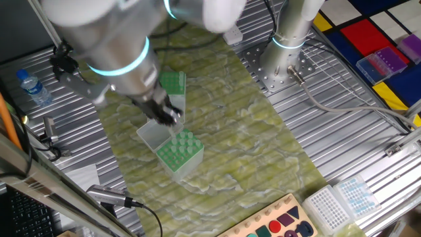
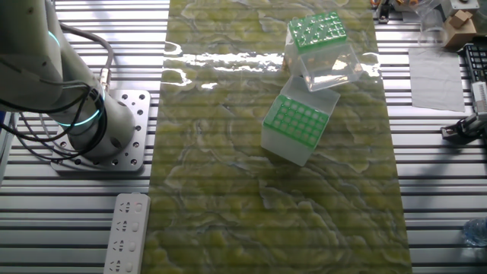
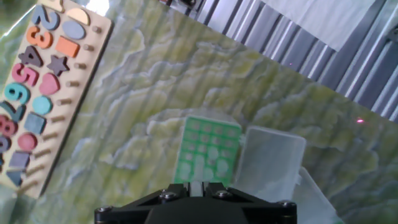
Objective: Transfer all large pipette tips from one holder to another
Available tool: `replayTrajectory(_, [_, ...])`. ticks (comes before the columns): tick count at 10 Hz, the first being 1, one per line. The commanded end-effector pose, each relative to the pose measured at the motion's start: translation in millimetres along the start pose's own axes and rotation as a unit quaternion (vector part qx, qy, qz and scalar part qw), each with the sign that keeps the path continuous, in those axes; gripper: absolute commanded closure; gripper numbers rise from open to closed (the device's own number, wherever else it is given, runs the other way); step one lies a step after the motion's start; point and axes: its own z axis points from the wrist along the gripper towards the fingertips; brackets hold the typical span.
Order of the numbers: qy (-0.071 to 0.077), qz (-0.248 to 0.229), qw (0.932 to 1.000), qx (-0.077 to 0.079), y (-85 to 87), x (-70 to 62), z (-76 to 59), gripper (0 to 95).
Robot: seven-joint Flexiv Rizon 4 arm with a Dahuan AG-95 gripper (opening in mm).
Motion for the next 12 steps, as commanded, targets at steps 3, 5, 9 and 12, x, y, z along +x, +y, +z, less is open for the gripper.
replayTrajectory(3, [0.015,-0.03,0.9993,0.014,-58.2,52.5,-1.8,95.0])
replayTrajectory(5, [0.014,-0.023,0.9995,0.016,-76.2,71.8,10.0,95.0])
replayTrajectory(9, [0.01,-0.024,0.9995,0.02,-92.8,106.5,36.9,95.0])
replayTrajectory(12, [0.012,-0.026,0.9994,0.019,-91.4,123.6,48.2,95.0])
